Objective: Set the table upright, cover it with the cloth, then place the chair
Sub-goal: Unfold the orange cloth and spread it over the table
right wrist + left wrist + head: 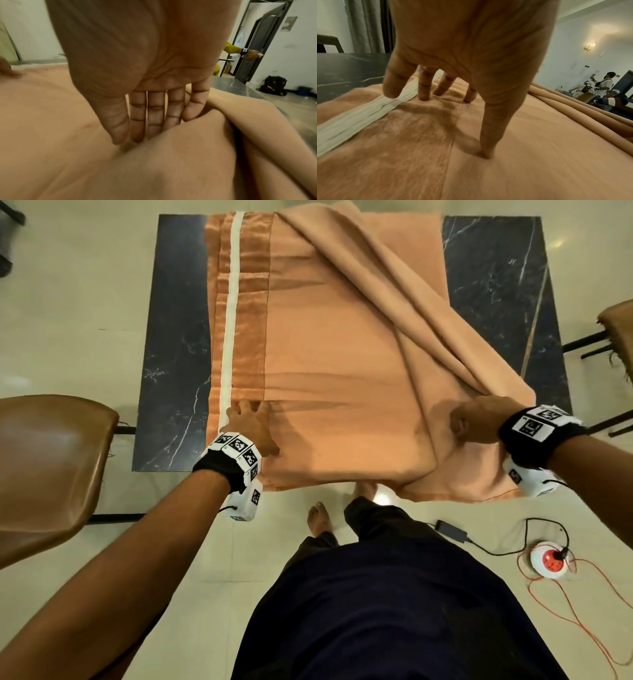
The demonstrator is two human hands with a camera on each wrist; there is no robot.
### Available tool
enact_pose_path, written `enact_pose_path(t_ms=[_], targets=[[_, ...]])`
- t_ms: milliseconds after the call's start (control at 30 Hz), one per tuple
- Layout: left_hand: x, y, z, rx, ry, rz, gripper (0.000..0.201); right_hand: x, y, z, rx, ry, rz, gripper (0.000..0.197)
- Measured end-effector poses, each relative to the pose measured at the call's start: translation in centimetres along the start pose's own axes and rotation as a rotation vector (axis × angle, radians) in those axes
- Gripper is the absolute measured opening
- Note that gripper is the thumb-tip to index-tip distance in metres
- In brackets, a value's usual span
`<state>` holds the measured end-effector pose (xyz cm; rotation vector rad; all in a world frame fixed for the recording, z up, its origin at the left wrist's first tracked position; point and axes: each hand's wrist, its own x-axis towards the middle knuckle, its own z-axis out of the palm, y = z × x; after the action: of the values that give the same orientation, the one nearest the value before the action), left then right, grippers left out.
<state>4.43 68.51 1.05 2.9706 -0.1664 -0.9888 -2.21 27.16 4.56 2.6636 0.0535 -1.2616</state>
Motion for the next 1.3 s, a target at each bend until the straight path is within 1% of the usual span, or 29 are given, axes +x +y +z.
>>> enact_pose_path(t_ms=[67, 100, 200, 267, 300, 367, 500, 633, 833, 867, 967, 1000, 1100, 1167, 1200, 1267, 1300], targets=[[0.7, 0.2, -0.6, -0.036, 0.049, 0.008, 0.076, 0.3, 0.0, -1.0, 0.134, 0.064, -0.040, 0.022], [1.2, 0.5, -1.0, -0.041, 0.072, 0.010, 0.072, 0.4, 0.1, -1.7, 0.189, 0.109, -0.056, 0.022], [3.2, 2.3, -2.4, -0.022, 0.152, 0.059, 0.068, 1.2, 0.9, -4.6, 0.252, 0.285, -0.106, 0.024], [4.7, 3.7, -3.3, -0.025, 0.152, 0.120, 0.070, 2.3, 1.2, -6.6, 0.255, 0.379, -0.173, 0.027], [5.6, 4.7, -3.9, -0.028, 0.143, 0.142, 0.072, 3.0, 1.4, -7.8, 0.241, 0.405, -0.195, 0.028], [7.4, 6.4, -5.0, -0.046, 0.134, 0.158, 0.076, 4.6, 1.7, -10.0, 0.203, 0.429, -0.231, 0.029], [10.4, 9.6, -6.7, -0.054, 0.137, 0.170, 0.080, 8.0, 2.3, -12.8, 0.146, 0.455, -0.322, 0.032], [13.1, 12.1, -8.5, -0.064, 0.123, 0.146, 0.084, 11.5, 2.6, -15.0, 0.049, 0.441, -0.372, 0.040], [17.2, 13.6, -11.4, -0.087, 0.126, 0.126, 0.085, 16.8, -0.2, -19.7, 0.071, 0.498, -0.435, 0.054], [18.3, 13.7, -11.9, -0.082, 0.131, 0.126, 0.086, 17.7, -0.8, -20.5, 0.064, 0.514, -0.427, 0.054], [21.3, 13.8, -13.1, -0.054, 0.138, 0.154, 0.088, 20.0, -2.3, -21.8, 0.015, 0.591, -0.386, 0.043], [22.3, 13.7, -13.4, -0.040, 0.143, 0.161, 0.089, 20.7, -2.5, -22.1, 0.007, 0.603, -0.362, 0.041], [25.0, 13.3, -14.2, -0.064, 0.169, 0.175, 0.098, 22.0, -1.9, -22.7, 0.020, 0.599, -0.275, 0.048], [26.4, 13.0, -15.0, -0.073, 0.141, 0.155, 0.110, 22.4, -0.6, -23.3, 0.078, 0.600, -0.161, 0.053], [27.0, 13.0, -15.4, -0.064, 0.112, 0.156, 0.118, 22.6, 0.5, -23.5, 0.133, 0.602, -0.084, 0.052], [27.6, 13.2, -16.3, 0.017, 0.087, 0.201, 0.132, 22.8, 3.5, -23.6, 0.269, 0.605, 0.063, 0.046], [28.0, 13.3, -16.7, 0.069, 0.077, 0.219, 0.135, 23.0, 5.5, -23.3, 0.327, 0.598, 0.139, 0.045]])
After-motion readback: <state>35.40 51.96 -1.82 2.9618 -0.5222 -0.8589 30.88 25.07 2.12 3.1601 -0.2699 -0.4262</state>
